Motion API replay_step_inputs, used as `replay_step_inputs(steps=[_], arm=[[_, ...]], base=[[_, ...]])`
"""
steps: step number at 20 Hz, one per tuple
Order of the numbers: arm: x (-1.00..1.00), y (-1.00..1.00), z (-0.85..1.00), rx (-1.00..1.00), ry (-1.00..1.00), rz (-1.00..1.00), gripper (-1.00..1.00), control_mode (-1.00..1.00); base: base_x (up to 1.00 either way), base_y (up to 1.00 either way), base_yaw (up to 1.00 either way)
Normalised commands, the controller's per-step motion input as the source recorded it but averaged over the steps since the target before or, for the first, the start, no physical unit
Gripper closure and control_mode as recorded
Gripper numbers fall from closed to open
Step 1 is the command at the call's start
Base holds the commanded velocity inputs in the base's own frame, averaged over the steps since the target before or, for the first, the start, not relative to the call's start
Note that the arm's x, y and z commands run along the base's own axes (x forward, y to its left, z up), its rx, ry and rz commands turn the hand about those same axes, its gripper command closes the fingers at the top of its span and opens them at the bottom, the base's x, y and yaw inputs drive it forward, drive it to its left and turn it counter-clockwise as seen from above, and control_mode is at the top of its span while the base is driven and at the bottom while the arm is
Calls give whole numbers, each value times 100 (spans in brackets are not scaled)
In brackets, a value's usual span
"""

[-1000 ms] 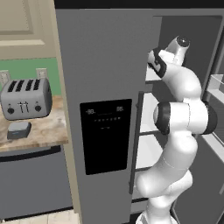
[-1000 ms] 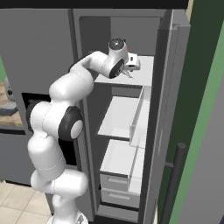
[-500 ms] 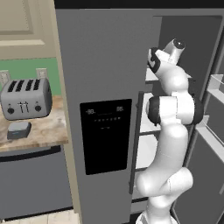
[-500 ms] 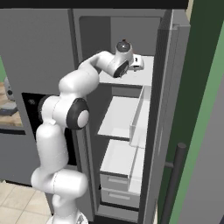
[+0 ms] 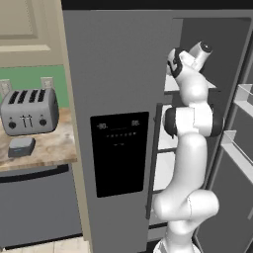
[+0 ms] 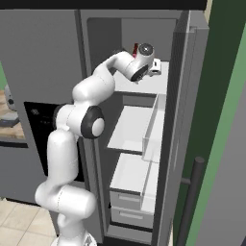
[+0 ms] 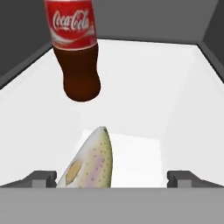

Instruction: Take the fish from the fridge and place it on the digital scale on the counter by the fridge. Wait a few seconds for a reading, then move it to the plate on the dining counter.

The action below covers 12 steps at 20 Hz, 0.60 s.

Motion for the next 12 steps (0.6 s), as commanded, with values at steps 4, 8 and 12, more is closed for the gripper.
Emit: replay_step_inputs(steps=[4, 8, 12], arm=[[-4, 0, -32, 3, 7, 3, 100, -100], [-7, 8, -43, 2, 11, 0, 100, -100], [-1, 17, -37, 0, 3, 0, 100, -100]], base=[[0, 0, 0], [0, 0, 0], [0, 0, 0]])
